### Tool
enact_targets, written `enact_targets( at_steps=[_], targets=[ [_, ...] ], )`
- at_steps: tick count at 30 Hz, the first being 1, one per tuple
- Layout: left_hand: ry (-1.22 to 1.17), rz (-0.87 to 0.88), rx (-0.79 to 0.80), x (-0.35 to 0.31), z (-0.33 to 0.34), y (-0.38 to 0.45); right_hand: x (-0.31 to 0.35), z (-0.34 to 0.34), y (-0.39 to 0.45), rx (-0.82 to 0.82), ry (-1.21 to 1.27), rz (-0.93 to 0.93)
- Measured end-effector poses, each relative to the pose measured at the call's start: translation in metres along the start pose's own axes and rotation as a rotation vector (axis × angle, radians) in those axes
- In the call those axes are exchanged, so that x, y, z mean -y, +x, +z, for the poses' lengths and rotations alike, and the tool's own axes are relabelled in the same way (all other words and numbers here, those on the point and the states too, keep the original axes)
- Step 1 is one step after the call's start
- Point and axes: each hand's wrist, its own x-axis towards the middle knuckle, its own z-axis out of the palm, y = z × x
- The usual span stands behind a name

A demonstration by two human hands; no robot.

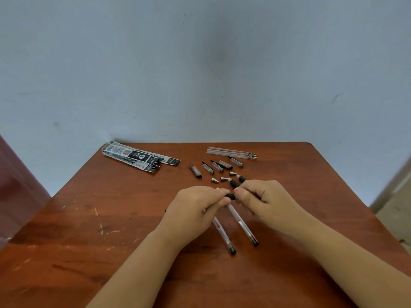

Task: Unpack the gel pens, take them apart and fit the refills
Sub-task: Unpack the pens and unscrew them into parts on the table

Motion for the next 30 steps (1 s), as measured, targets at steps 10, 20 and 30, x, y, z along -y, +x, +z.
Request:
enact_targets(
  at_steps=[10, 20, 30],
  targets=[
    [0.116, -0.024, 0.067, 0.0047, -0.0025, -0.0022, -0.0069, 0.0005, 0.0014, 0.053, 0.078, 0.126],
    [0.106, -0.027, 0.078, 0.0051, -0.0037, -0.0014, -0.0041, 0.0036, 0.0000, 0.048, 0.159, 0.071],
    [0.123, -0.049, 0.120, 0.0011, -0.0067, -0.0005, -0.0024, 0.0010, 0.0002, -0.007, 0.119, 0.056]
  ],
)
